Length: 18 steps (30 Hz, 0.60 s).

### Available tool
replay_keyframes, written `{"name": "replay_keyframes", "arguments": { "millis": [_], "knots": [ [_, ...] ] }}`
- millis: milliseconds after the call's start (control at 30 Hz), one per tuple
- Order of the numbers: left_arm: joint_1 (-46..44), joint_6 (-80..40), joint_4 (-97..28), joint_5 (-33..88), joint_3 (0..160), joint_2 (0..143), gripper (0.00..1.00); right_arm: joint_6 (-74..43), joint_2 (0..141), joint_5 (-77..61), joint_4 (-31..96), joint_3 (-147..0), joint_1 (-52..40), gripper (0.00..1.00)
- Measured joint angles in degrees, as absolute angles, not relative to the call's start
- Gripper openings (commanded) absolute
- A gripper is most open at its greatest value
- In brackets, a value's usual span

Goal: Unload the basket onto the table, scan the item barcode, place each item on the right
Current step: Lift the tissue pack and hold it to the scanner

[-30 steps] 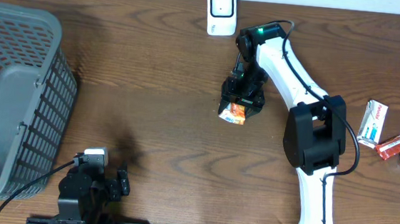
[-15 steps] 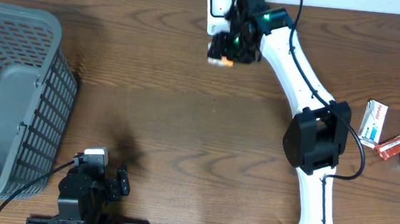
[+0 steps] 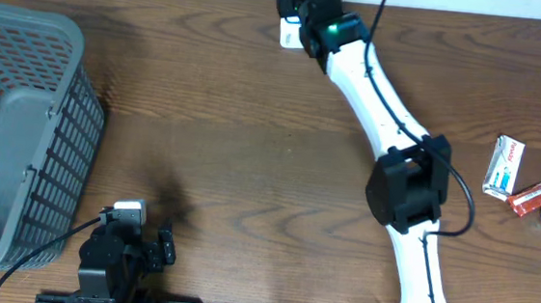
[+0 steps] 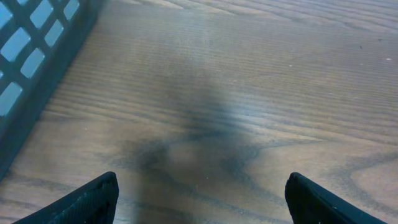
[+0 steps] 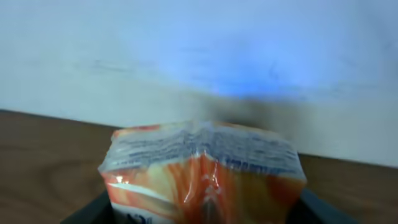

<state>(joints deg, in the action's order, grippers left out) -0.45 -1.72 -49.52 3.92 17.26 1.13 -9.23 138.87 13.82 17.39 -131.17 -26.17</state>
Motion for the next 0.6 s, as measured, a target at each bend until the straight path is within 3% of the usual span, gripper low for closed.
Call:
{"name": "replay_keyframes", "arguments": {
  "millis": [233,500,600],
  "knots": [
    [-0.4,-1.7,-49.5,3.9,17.3,1.1,0.86,-6.3,151.0,18.5,1.7,-131.2,-25.6,0.63],
    [-0.4,-1.7,-49.5,3.9,17.3,1.1,0.86,-5.5,153.3,21.2,2.2,-131.1,-25.3,0.61],
    [-0.4,-1.7,-49.5,3.9,17.3,1.1,0.86,-5.7,151.3,21.5,10.5,-131.3,-25.2,0.59]
  ]
}}
